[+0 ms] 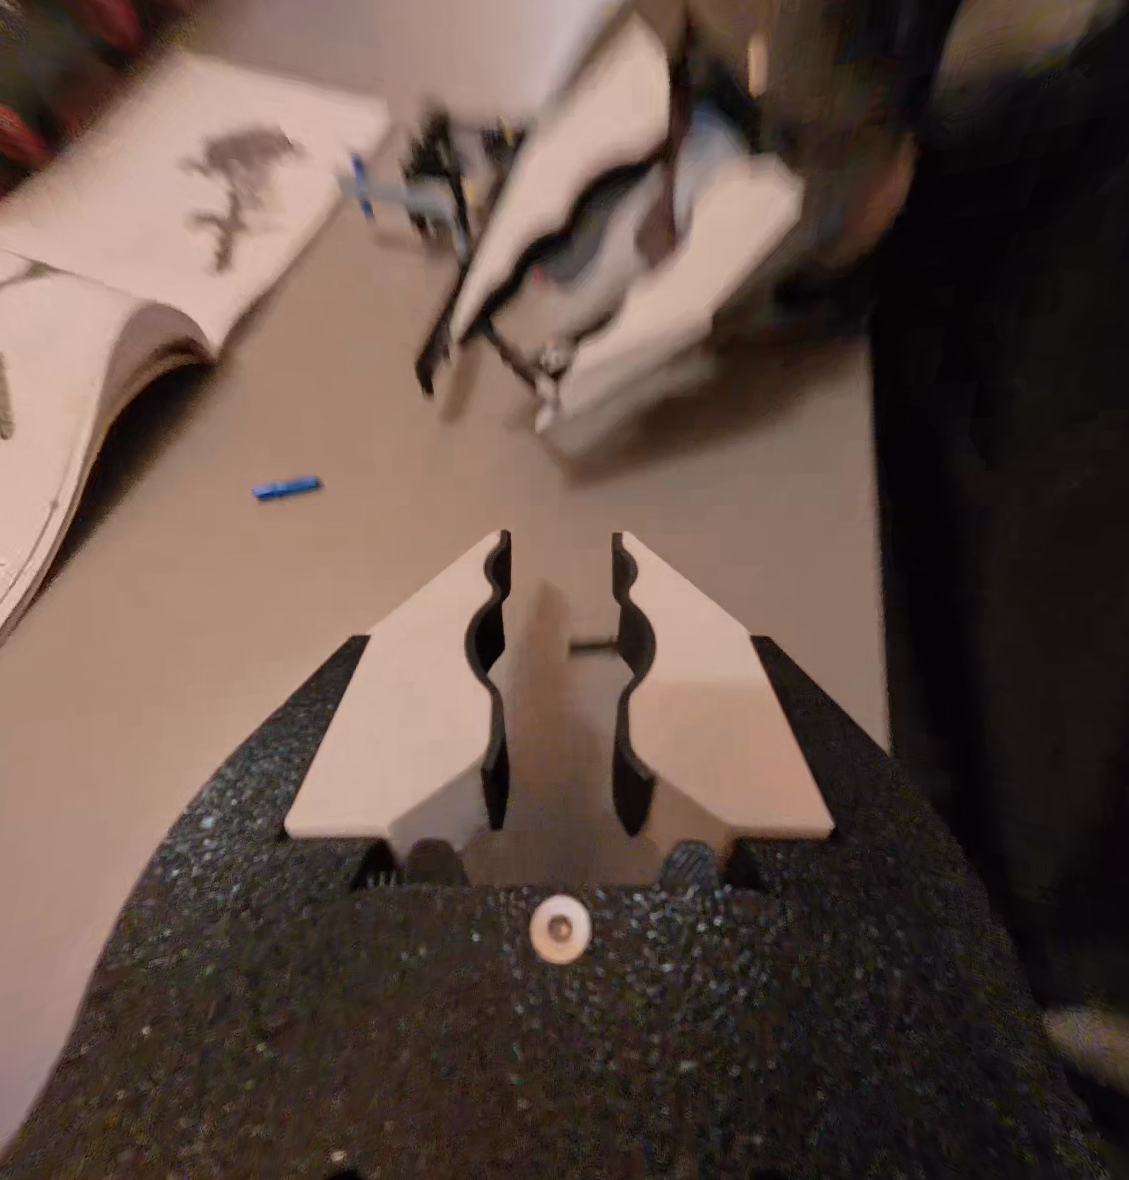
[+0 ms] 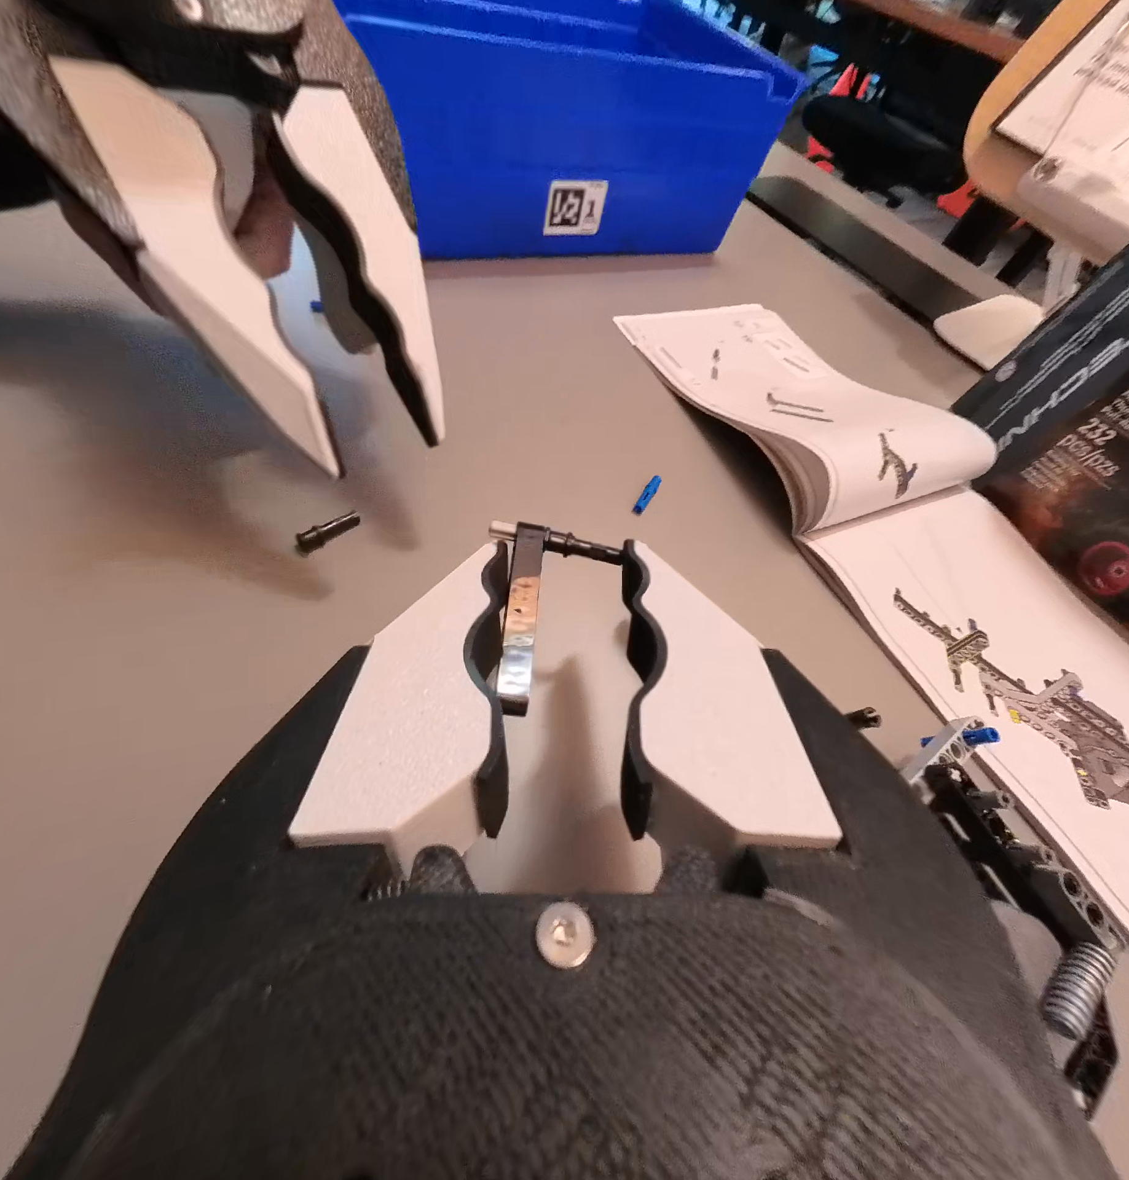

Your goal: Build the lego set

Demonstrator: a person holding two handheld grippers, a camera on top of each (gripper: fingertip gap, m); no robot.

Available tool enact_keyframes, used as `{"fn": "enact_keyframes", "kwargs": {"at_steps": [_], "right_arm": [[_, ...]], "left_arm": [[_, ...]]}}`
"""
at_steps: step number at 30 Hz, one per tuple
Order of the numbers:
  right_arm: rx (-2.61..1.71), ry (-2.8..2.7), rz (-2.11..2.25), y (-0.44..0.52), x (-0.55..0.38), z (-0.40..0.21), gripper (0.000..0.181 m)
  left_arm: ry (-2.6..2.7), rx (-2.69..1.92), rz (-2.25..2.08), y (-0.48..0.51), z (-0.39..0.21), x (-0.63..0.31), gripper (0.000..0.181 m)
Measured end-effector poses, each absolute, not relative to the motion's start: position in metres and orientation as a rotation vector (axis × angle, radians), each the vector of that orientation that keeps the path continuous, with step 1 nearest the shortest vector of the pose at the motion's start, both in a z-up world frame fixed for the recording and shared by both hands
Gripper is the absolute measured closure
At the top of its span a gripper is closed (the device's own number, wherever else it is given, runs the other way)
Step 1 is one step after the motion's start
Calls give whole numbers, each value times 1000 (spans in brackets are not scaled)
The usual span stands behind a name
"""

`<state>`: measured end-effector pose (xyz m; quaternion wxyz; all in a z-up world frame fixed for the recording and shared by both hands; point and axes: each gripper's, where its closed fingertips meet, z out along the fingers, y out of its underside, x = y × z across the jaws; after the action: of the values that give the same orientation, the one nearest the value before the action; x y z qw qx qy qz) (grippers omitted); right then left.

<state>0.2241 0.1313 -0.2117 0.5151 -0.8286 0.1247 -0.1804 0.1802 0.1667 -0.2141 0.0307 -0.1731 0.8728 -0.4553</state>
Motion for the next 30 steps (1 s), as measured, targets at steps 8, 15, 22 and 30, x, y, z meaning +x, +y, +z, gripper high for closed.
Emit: {"fn": "enact_keyframes", "kwargs": {"at_steps": [8,15,22,30], "right_arm": [[-1888,204,-638,135,228,-192,148],[-1919,108,-771,138,226,-195,148],[-1906,13,-717,144,218,-193,145],[-1891,-114,-572,152,207,-194,130]], "left_arm": [[2631,-1060,-1734,133,-197,200,142],[2656,-1327,-1981,116,-193,200,166],[2708,-1402,-2022,124,-197,199,176],[2915,-1345,-2030,133,-195,187,176]]}}
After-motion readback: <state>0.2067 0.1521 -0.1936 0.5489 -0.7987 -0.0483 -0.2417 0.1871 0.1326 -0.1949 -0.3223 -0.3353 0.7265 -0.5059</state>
